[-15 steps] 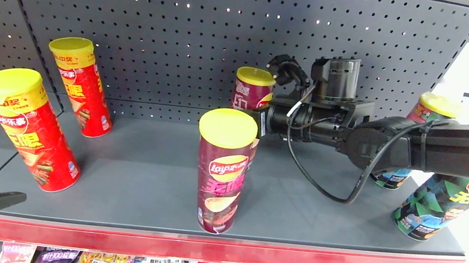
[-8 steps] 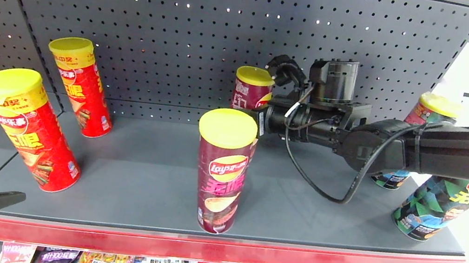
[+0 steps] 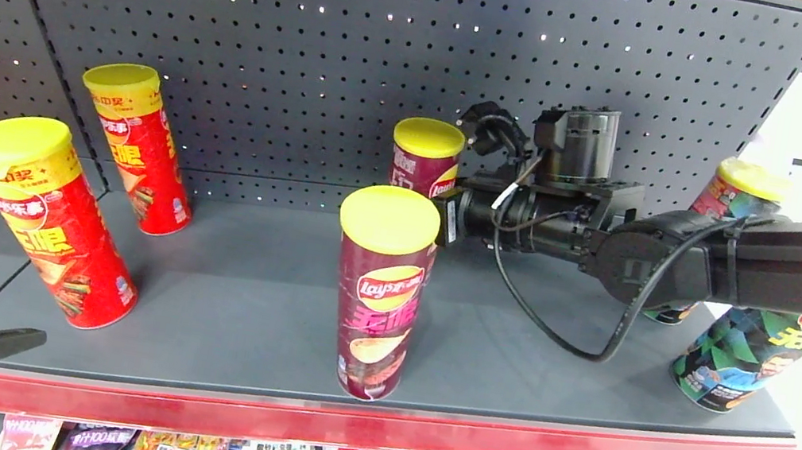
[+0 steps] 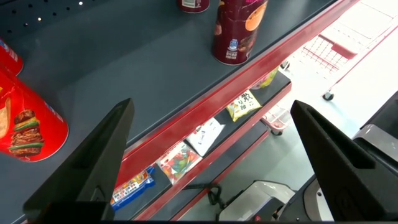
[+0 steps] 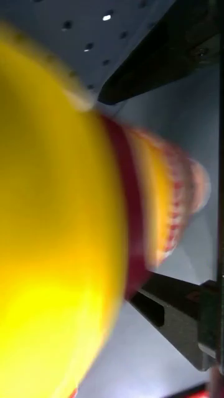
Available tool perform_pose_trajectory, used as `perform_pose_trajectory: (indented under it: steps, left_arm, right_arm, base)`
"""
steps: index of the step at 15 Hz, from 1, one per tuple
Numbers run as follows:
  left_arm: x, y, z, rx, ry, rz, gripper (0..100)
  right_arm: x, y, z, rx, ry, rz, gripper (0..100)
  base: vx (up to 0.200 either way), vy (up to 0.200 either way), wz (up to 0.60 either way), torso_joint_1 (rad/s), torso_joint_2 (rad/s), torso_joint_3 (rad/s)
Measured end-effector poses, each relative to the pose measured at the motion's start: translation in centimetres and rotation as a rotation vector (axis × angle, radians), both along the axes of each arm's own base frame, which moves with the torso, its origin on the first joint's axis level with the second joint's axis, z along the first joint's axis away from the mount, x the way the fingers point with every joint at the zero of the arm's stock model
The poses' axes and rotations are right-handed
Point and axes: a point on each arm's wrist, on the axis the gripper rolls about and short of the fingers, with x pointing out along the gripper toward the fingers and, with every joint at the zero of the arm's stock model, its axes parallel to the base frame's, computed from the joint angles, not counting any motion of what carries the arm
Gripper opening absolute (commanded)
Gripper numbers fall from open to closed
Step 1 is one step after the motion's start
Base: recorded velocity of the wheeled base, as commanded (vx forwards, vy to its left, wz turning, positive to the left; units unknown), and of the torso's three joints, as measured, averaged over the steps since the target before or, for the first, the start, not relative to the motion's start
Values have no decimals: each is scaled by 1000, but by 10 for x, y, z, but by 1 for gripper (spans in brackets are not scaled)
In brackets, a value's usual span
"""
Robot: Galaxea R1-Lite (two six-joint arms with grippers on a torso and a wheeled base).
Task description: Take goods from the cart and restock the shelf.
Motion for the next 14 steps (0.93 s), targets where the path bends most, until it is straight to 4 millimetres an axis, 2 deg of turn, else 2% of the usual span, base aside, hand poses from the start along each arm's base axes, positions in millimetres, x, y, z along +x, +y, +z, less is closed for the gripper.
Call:
perform_pose_trajectory:
  steps: [4, 8, 14]
  left_arm:
    - [2, -2, -1, 8, 12, -5, 100]
    - [7, -6, -2, 23, 32, -6, 100]
    - [21, -16, -3, 61, 77, 0, 100]
  right_arm:
    - [-18, -16, 4, -4, 35, -61, 100]
    - [-47, -36, 9, -3, 70, -124, 100]
    - [-91, -65, 5, -23, 123, -167, 100]
  base:
    - [0, 0, 0, 0, 0, 0]
    - [0, 0, 0, 0, 0, 0]
    - [0, 0, 0, 0, 0, 0]
